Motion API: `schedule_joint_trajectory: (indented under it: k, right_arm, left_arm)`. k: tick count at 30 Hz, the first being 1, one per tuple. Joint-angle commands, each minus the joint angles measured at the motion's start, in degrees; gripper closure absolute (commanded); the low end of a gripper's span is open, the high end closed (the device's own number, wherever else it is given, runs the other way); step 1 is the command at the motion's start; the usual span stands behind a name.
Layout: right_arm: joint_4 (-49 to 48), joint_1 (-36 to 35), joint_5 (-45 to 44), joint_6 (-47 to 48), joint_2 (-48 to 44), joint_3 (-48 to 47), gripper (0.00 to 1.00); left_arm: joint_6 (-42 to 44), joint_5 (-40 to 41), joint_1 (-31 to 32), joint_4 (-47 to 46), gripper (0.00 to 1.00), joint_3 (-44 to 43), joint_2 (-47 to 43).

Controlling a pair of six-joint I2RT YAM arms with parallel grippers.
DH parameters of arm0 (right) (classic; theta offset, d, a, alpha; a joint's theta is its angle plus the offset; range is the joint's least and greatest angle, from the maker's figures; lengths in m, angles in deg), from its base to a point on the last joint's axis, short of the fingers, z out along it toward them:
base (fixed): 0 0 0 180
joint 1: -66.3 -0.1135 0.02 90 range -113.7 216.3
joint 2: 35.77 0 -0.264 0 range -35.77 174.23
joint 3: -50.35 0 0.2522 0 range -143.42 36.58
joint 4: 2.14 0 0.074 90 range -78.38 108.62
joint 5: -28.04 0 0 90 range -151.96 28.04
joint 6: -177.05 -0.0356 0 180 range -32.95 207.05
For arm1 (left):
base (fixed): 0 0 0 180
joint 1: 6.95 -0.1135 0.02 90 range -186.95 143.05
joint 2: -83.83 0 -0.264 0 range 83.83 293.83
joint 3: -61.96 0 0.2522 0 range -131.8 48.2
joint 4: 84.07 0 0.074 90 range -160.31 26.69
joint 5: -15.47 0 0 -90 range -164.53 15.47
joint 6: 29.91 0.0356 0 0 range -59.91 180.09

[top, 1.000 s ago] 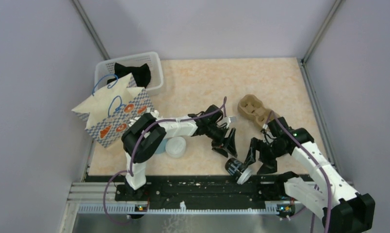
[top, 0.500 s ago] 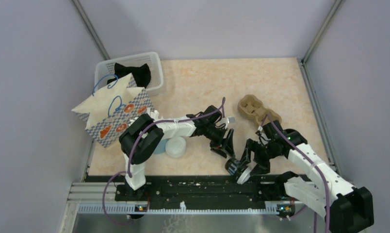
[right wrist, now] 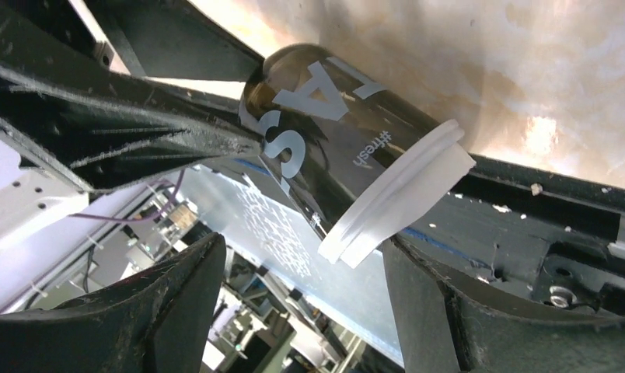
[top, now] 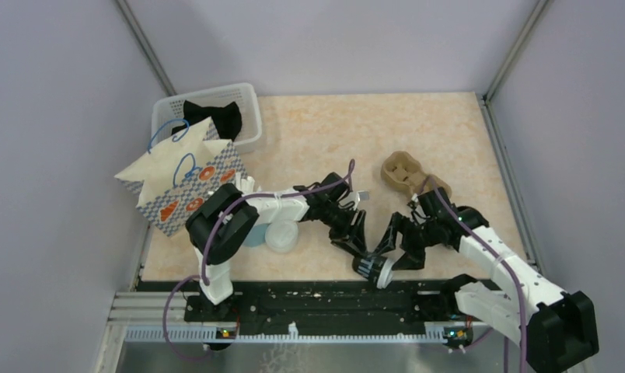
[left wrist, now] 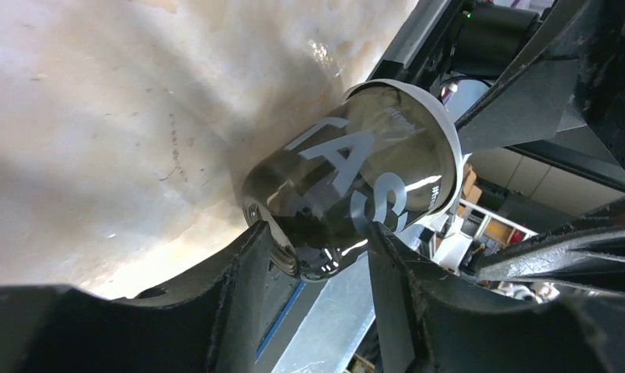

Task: Pack the takeout coffee

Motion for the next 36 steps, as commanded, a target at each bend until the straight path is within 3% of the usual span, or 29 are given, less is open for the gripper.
schedule_joint_trajectory:
  k: [1, 9, 13, 16, 19, 22, 28, 36]
  right_arm:
    - [-9.4, -0.9, -1.8, -3.2, 3.3, -3.3, 0.26]
    - [-12.6, -0.7, -10.4, 0.7, 13.9, -11.0, 0.23]
    - [-6.5, -0.7, -13.0, 5.9, 16.3, -15.2, 0.22]
    - [-4.3, -0.7, -12.9, 7.8, 14.3, -15.7, 0.16]
    - [-4.0, -0.9, -8.4, 7.4, 13.1, -13.9, 0.17]
    - [-10.0, -1.0, -3.3, 4.6, 10.8, -10.2, 0.18]
    - [-16.8, -1.0, -3.3, 5.7, 14.4, -10.8, 0.24]
    - [-4.9, -0.5, -13.6, 13.1, 16.7, -19.9, 0.23]
  left_arm:
    - [1.4, 4.2, -1.9, 0.3, 0.43, 1.9, -4.4]
    - [1.6, 7.3, -7.1, 0.9, 0.21, 4.3, -8.9]
    - [2.5, 6.7, -7.8, 2.8, 0.17, 4.3, -10.5]
    - [1.0, 1.8, -7.5, 0.8, 0.15, 5.8, -11.2]
    - [-1.3, -1.5, -6.8, -1.7, 0.16, 7.0, -10.8]
    - [-1.5, -1.3, -6.6, -2.0, 0.2, 7.5, -10.2]
    - [-1.7, -1.1, -6.8, -5.2, 0.3, 6.9, -6.9]
    - [-0.6, 2.2, -8.1, -3.9, 0.32, 5.1, -7.2]
